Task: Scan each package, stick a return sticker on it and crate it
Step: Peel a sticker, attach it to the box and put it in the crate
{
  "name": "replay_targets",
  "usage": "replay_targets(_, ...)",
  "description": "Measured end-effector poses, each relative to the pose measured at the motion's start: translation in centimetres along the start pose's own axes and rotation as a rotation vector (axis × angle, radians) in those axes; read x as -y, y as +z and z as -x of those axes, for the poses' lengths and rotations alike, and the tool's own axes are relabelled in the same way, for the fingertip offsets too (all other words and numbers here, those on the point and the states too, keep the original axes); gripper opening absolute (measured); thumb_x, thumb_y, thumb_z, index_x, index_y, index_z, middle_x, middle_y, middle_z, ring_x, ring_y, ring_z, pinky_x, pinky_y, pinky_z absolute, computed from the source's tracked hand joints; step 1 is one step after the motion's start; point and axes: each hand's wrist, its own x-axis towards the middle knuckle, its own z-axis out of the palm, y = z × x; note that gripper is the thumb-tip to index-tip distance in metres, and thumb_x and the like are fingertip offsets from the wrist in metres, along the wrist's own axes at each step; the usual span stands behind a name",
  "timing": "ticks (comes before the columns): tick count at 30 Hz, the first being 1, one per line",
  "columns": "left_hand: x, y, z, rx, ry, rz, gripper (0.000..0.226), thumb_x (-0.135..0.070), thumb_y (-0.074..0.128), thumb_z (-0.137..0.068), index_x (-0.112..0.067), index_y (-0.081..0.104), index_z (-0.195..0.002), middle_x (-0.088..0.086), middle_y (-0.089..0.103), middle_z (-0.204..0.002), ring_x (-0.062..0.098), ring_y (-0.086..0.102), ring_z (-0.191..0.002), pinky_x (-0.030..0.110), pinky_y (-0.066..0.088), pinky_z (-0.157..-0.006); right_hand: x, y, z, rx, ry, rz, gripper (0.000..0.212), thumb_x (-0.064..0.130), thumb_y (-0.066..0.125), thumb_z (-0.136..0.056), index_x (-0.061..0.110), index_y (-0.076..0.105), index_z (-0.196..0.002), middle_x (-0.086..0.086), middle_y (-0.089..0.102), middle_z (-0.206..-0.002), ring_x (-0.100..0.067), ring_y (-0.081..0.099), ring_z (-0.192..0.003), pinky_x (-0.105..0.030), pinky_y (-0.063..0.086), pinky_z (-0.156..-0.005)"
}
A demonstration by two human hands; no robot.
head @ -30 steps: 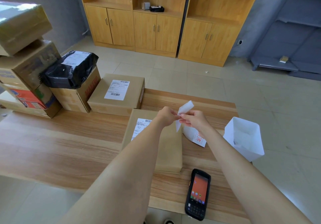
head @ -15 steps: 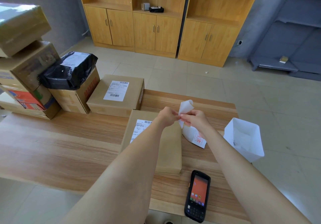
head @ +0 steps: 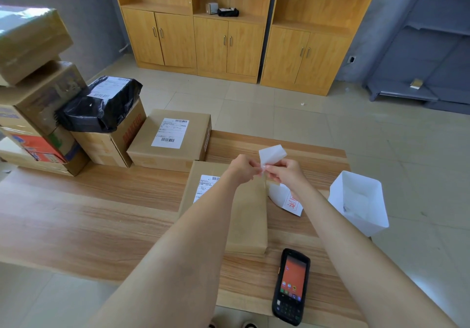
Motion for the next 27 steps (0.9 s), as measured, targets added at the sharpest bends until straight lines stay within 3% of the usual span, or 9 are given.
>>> replay_targets(2, 0.2, 0.0, -0.1, 0.000, -0.018, 0.003, 0.012, -0.020, 0.061, -0.091, -0.009, 0.064, -0.094, 0.004, 0.064, -0.094, 0.016, 0.054, -0.071, 0.017, 0.035, -0.050, 0.1, -0.1, 0.1, -0.001, -0.005, -0.001, 0.011, 0.001, 0.064, -0.087, 0.011, 0.065, -0.083, 0.002, 0.064, -0.077, -0.008, 0.058, -0.066, -0.013, 0.046, -0.060)
replay_targets(5, 0.4, 0.1, -0.5, -0.002, -0.052, -0.021, 0.011, -0.018, 0.060, -0.090, -0.009, 0.064, -0.095, 0.011, 0.068, -0.103, 0.019, 0.055, -0.080, 0.021, 0.038, -0.056, 0.0, -0.4, 0.1, -0.017, 0.004, 0.002, 0.007, 0.003, 0.064, -0.087, 0.009, 0.065, -0.086, 0.002, 0.064, -0.079, -0.007, 0.057, -0.065, -0.012, 0.045, -0.057)
replay_targets(9, 0.4, 0.4, -1.1, -0.027, -0.081, -0.047, 0.017, -0.016, 0.059, -0.091, -0.004, 0.065, -0.101, 0.012, 0.066, -0.112, 0.019, 0.055, -0.087, 0.029, 0.043, -0.076, -0.1, -0.9, 0.1, -0.045, 0.011, -0.006, 0.004, 0.004, 0.064, -0.088, 0.008, 0.064, -0.089, 0.000, 0.064, -0.081, -0.008, 0.058, -0.066, -0.010, 0.048, -0.057)
replay_targets(15, 0.6, 0.7, -1.6, -0.048, -0.088, -0.077, 0.008, -0.013, 0.056, -0.092, -0.011, 0.061, -0.086, 0.012, 0.066, -0.113, 0.020, 0.054, -0.086, 0.029, 0.044, -0.078, -0.4, -1.9, 0.1, -0.092, 0.015, -0.003, 0.008, 0.003, 0.063, -0.087, 0.010, 0.062, -0.084, 0.001, 0.061, -0.079, -0.008, 0.055, -0.062, -0.009, 0.041, -0.048)
replay_targets(19, 0.6, 0.9, -1.8, -0.063, -0.114, -0.104, 0.012, -0.010, 0.053, -0.091, -0.007, 0.064, -0.089, 0.013, 0.066, -0.110, 0.023, 0.054, -0.084, 0.032, 0.047, -0.085, -0.8, -2.8, 0.2, -0.127, 0.018, 0.008, 0.014, 0.003, 0.062, -0.087, 0.014, 0.061, -0.078, 0.000, 0.062, -0.078, -0.009, 0.055, -0.063, -0.014, 0.045, -0.060)
replay_targets(23, 0.7, 0.8, -2.2, -0.055, -0.152, -0.138, 0.015, -0.008, 0.051, -0.090, -0.009, 0.060, -0.079, 0.010, 0.063, -0.096, 0.025, 0.053, -0.082, 0.030, 0.045, -0.076, -1.1, -3.5, 0.1, -0.153, 0.029, 0.026, 0.016, 0.003, 0.062, -0.087, 0.014, 0.060, -0.075, -0.001, 0.062, -0.075, -0.010, 0.054, -0.064, -0.017, 0.045, -0.064)
replay_targets(27, 1.0, 0.5, -2.6, -0.056, -0.176, -0.147, 0.014, -0.010, 0.048, -0.091, -0.007, 0.059, -0.084, 0.007, 0.060, -0.091, 0.023, 0.051, -0.078, 0.029, 0.042, -0.073, -1.4, -4.2, -0.1, -0.181, 0.034, 0.034, 0.015, 0.005, 0.064, -0.086, 0.014, 0.060, -0.074, 0.000, 0.063, -0.075, -0.013, 0.056, -0.068, -0.030, 0.047, -0.079)
